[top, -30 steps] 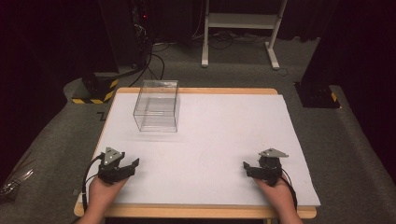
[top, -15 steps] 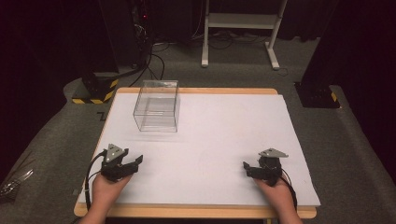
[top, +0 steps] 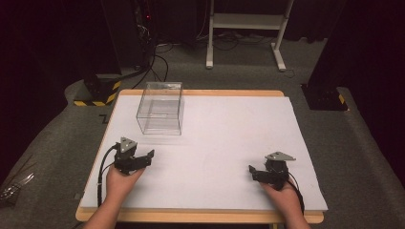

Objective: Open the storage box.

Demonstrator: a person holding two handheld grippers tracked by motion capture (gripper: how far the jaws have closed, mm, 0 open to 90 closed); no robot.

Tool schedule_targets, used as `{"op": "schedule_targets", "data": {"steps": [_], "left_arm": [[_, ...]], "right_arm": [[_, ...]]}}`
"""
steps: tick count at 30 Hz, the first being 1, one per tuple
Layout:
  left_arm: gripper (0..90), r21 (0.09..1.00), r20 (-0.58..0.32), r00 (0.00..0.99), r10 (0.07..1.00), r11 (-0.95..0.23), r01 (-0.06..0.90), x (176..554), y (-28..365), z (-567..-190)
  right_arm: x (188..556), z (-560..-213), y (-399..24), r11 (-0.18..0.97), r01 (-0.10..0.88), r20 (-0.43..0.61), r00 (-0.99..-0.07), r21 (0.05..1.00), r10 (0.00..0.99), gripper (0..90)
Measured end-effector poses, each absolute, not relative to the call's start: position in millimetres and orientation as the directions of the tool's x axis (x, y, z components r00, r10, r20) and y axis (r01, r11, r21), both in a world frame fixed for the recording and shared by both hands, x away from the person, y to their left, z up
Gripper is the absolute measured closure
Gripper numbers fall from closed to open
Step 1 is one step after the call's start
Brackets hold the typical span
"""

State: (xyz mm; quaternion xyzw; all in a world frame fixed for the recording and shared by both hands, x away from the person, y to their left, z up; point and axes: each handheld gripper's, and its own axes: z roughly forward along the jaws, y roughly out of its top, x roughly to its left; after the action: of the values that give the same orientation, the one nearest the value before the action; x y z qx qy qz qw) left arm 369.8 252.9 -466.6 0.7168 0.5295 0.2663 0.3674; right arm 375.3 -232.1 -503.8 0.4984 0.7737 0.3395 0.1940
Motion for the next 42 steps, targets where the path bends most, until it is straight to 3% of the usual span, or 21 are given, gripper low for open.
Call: {"op": "schedule_targets", "data": {"steps": [22,36,42], "left_arm": [[16.6,0.811,-0.006,0.275,0.962,-0.156,0.564,422,226,-448],[16.4,0.802,0.018,0.247,0.969,-0.162,0.575,451,215,-446],[16.7,0.818,-0.025,0.215,0.976,-0.104,0.565,459,216,-448]], "right_arm": [[376,-504,-233,0.269,0.639,0.045,-0.429,0.721,0.902,16.2],[375,-504,-233,0.262,0.641,0.051,-0.427,0.721,0.903,16.2],[375,-504,-233,0.262,0.641,0.052,-0.428,0.721,0.902,16.1]]}}
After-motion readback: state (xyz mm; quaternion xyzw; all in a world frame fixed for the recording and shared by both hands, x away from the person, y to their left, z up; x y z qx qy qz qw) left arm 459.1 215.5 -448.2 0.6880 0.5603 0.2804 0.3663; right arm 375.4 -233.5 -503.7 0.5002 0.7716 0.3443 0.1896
